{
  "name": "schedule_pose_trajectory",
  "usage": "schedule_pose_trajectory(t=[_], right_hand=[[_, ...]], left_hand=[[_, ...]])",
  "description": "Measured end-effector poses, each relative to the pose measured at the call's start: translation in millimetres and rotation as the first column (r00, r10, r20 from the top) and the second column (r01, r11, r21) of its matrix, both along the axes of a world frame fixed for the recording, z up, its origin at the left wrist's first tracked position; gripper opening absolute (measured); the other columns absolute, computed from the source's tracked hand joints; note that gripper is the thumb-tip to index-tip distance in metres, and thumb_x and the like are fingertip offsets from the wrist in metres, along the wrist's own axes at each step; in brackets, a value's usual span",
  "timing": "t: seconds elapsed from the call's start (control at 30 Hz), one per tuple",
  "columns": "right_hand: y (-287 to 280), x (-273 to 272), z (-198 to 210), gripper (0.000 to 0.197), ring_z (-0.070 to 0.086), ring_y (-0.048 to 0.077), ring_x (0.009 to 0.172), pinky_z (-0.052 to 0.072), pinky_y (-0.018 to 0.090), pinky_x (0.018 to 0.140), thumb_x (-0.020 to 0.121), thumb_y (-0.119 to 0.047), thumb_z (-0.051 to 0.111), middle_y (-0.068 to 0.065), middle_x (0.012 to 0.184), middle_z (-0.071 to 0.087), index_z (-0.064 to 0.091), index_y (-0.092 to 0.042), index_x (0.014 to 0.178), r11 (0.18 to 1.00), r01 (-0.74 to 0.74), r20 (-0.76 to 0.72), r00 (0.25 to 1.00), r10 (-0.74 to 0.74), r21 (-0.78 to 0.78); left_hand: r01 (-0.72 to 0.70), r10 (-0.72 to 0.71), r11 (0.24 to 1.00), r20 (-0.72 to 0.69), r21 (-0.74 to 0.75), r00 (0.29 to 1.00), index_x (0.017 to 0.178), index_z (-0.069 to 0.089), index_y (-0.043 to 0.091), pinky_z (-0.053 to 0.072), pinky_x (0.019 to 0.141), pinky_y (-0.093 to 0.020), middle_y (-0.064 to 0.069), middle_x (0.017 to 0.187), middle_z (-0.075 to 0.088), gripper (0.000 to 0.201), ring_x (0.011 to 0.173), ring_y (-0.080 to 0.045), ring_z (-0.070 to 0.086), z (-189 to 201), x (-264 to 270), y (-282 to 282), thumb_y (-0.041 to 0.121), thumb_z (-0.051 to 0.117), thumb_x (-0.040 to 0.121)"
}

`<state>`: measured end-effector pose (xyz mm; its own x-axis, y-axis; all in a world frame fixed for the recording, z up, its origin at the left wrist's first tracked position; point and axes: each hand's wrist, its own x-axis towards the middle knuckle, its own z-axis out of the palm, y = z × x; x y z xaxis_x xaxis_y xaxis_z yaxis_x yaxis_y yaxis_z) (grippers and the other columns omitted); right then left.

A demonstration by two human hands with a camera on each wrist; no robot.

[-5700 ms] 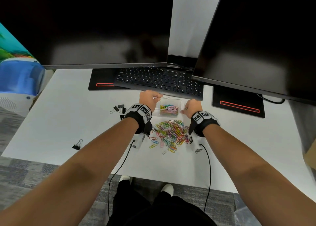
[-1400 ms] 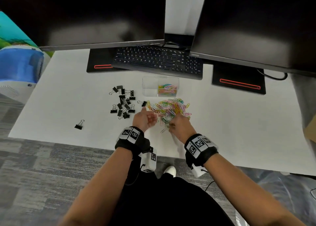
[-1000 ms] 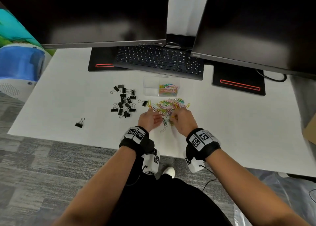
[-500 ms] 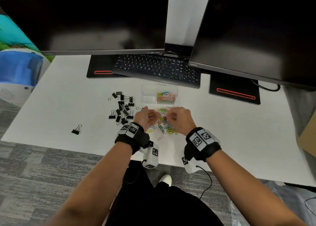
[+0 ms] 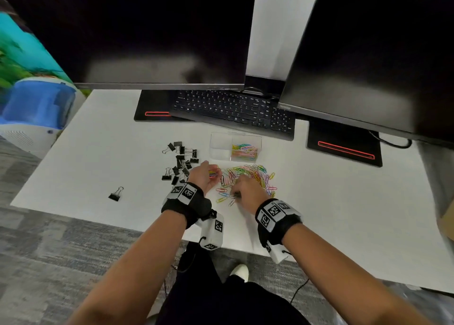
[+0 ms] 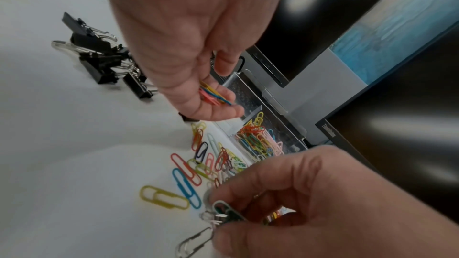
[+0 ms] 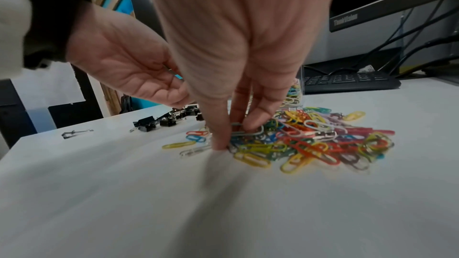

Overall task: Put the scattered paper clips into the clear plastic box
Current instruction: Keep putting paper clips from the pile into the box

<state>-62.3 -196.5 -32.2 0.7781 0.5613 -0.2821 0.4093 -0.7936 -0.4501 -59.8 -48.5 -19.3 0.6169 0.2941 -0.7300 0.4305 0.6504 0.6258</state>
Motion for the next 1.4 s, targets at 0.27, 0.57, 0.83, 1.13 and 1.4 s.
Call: schedule_pose_trajectory(t=[0.27, 0.57, 0.83, 1.13, 1.4], right_hand=[[0.4, 18.2, 11.9, 0.022, 0.065, 0.025, 0.096, 0.047, 0.024, 0.087, 0.082, 0.0, 0.062, 0.011, 0.101, 0.072, 0.074, -0.006, 0.1, 0.99, 0.092, -0.051, 0.995, -0.087, 0.11], [13.5, 30.7, 74.0, 0.026, 0.062, 0.015, 0.088, 0.046, 0.017, 0.082, 0.083, -0.005, 0.067, 0.011, 0.104, 0.071, 0.07, -0.003, 0.108, 0.882, 0.289, -0.079, 0.957, -0.28, 0.373], [5.8, 27.9, 57.7, 0.021, 0.058, 0.01, 0.079, 0.05, 0.021, 0.084, 0.083, 0.0, 0.059, 0.009, 0.096, 0.073, 0.074, -0.004, 0.097, 0.904, 0.288, -0.019, 0.954, -0.298, 0.315], [23.5, 0.1, 0.9, 0.035, 0.055, 0.03, 0.107, 0.047, 0.035, 0.088, 0.079, -0.008, 0.07, 0.017, 0.116, 0.054, 0.066, -0.001, 0.113, 0.988, -0.117, -0.068, 0.992, 0.111, -0.097], [26.8, 8.5, -7.8, 0.022, 0.063, 0.031, 0.093, 0.052, 0.037, 0.084, 0.084, 0.004, 0.05, 0.017, 0.098, 0.067, 0.069, 0.0, 0.093, 0.993, -0.071, -0.009, 0.997, 0.071, -0.095]], left_hand=[[0.136, -0.134, 0.989, -0.026, 0.062, 0.991, 0.076, 0.053, 0.0, 0.049, 0.064, -0.028, -0.013, 0.075, 0.054, 0.035, 0.066, -0.021, 0.054, 0.8, 5.2, -8.7, 0.018, 0.034, 0.101], [0.141, -0.141, 0.989, 0.007, -0.041, 0.99, 0.083, 0.058, -0.003, 0.053, 0.075, -0.036, -0.02, 0.079, 0.059, 0.06, 0.073, -0.027, 0.058, 8.3, 10.7, -26.4, 0.043, 0.025, 0.102], [-0.027, 0.028, 0.993, 0.007, -0.119, 1.0, 0.076, 0.049, -0.001, 0.05, 0.053, -0.025, -0.015, 0.072, 0.049, 0.037, 0.06, -0.02, 0.049, 8.9, 5.5, -11.4, 0.02, 0.034, 0.103], [-0.16, 0.158, 0.982, -0.031, -0.1, 0.987, 0.067, 0.046, 0.004, 0.042, 0.038, -0.014, -0.011, 0.062, 0.053, 0.04, 0.049, -0.014, 0.049, 4.2, -2.7, 13.8, 0.018, 0.033, 0.102], [-0.207, 0.204, 0.971, -0.036, -0.121, 0.978, 0.069, 0.044, 0.008, 0.039, 0.033, -0.014, -0.006, 0.066, 0.046, 0.034, 0.053, -0.015, 0.045, 6.8, -13.4, 21.3, 0.014, 0.035, 0.102]])
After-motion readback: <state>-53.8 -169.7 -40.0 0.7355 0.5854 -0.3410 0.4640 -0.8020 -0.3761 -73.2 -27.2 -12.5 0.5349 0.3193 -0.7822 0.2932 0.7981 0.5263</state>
